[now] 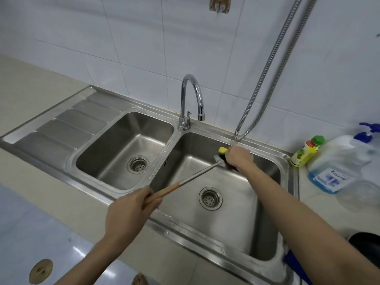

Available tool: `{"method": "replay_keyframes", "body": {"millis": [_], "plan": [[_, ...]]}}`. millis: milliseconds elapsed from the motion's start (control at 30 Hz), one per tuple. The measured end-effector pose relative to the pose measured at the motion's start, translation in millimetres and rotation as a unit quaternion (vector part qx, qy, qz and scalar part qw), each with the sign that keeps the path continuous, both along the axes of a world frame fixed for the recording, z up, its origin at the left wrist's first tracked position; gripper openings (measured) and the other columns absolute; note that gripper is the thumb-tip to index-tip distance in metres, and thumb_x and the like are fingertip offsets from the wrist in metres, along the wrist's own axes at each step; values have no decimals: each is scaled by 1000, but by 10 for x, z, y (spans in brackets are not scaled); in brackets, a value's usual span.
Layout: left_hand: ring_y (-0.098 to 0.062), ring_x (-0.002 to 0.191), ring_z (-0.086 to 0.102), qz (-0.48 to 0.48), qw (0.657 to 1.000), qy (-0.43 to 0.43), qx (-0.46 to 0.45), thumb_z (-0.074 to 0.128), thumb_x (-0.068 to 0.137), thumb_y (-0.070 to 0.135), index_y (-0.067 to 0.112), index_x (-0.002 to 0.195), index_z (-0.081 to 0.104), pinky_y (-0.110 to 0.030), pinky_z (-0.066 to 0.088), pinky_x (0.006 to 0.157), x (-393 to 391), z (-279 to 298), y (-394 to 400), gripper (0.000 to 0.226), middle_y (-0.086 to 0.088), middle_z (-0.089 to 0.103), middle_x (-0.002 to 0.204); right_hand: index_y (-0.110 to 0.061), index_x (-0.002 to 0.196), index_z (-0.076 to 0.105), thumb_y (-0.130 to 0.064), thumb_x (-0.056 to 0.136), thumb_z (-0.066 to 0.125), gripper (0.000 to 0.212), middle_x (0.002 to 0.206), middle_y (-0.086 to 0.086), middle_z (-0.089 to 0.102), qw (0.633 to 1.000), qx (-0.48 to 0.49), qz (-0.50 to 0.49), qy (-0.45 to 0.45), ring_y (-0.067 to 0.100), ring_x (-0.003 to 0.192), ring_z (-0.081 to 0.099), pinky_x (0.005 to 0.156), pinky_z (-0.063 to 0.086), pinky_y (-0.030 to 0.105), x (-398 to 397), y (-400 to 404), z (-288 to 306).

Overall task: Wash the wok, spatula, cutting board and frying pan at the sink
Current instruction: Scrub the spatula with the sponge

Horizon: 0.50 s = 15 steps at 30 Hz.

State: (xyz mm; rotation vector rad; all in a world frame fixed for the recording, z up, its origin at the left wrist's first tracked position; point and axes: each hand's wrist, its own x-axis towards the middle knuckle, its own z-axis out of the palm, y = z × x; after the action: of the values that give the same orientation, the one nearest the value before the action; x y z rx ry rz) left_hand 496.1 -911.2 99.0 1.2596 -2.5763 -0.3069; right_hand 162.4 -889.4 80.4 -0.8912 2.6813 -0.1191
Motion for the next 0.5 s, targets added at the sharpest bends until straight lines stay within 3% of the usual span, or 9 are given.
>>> {"method": "replay_keyframes", "body": {"millis": [67,200,367,500], "plan": [[-1,43,43,-15,999,19,-23,64,83,50,35,72,52,-13,19,42,76,-7,-90,22,14,45,51,-12,122,57,-27,94,34,39,131,15,52,998,-36,-57,-13,36,121,43,99,36,43,-35,46,-29],[-6,45,45,-19,999,26,-39,70,82,45,31,73,54,-22,33,38,106,18,-212,23,13,47,53,-14,114,61,-26,97,33,35,124,15,56,986,-147,-73,2,37,117,44,95,36,45,154,102,-135],[-6,46,43,-42,998,17,-43,70,82,43,32,74,51,-20,27,41,64,14,-133,23,16,45,57,-14,111,65,-25,97,37,33,117,17,56,974,-198,-77,78,36,111,45,90,38,45,98,288,-298],[-9,55,49,-39,999,16,-3,61,87,49,34,77,47,-23,32,45,22,-33,-167,23,13,51,64,-10,112,64,-23,98,37,33,111,22,59,954,-268,-130,34,41,106,50,89,41,44,-59,346,-337]]}}
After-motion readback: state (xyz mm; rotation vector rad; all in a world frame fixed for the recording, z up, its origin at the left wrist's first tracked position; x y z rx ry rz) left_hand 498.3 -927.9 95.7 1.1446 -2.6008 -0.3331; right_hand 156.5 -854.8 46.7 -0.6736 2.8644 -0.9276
